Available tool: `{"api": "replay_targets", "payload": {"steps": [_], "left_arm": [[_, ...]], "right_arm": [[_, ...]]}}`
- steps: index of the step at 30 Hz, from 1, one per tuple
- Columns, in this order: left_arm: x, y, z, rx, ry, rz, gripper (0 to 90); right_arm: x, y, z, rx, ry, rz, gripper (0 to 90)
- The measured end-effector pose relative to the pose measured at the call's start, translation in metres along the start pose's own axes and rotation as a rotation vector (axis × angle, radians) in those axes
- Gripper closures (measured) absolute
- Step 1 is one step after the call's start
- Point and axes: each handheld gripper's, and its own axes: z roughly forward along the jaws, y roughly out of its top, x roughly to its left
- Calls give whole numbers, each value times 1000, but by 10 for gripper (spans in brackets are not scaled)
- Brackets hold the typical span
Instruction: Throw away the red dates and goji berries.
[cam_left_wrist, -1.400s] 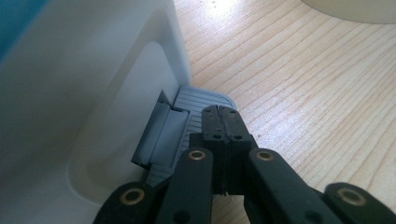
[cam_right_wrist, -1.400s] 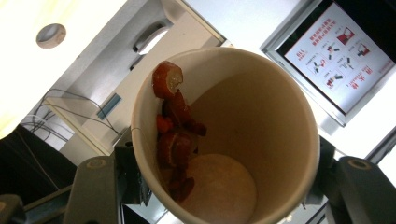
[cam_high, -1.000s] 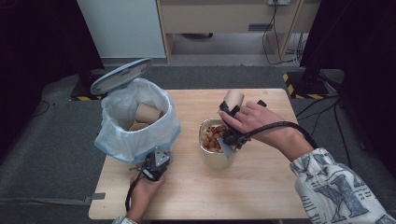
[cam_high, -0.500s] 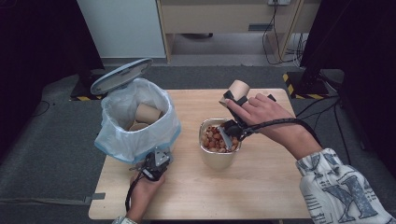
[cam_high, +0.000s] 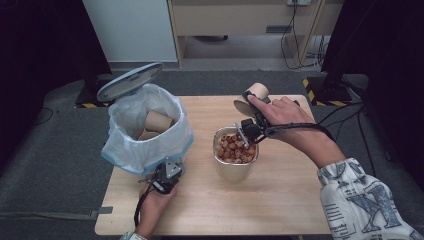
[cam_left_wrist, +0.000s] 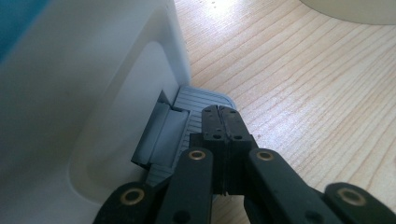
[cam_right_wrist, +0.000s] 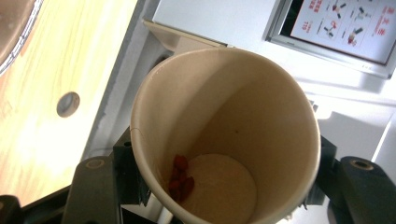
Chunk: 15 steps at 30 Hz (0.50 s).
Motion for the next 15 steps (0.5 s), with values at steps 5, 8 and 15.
{"api": "replay_targets", "payload": {"steps": [5, 8, 15], "left_arm": [[0, 0, 0, 0, 1, 1, 893], [0, 0, 0, -1, 0, 0, 893], [0, 0, 0, -1, 0, 0, 893]], "right_arm": [[-2, -9, 1, -10, 18, 84, 359], [-3, -13, 2, -27, 27, 144, 359], [-4, -25, 6, -59, 57, 283, 358]]}}
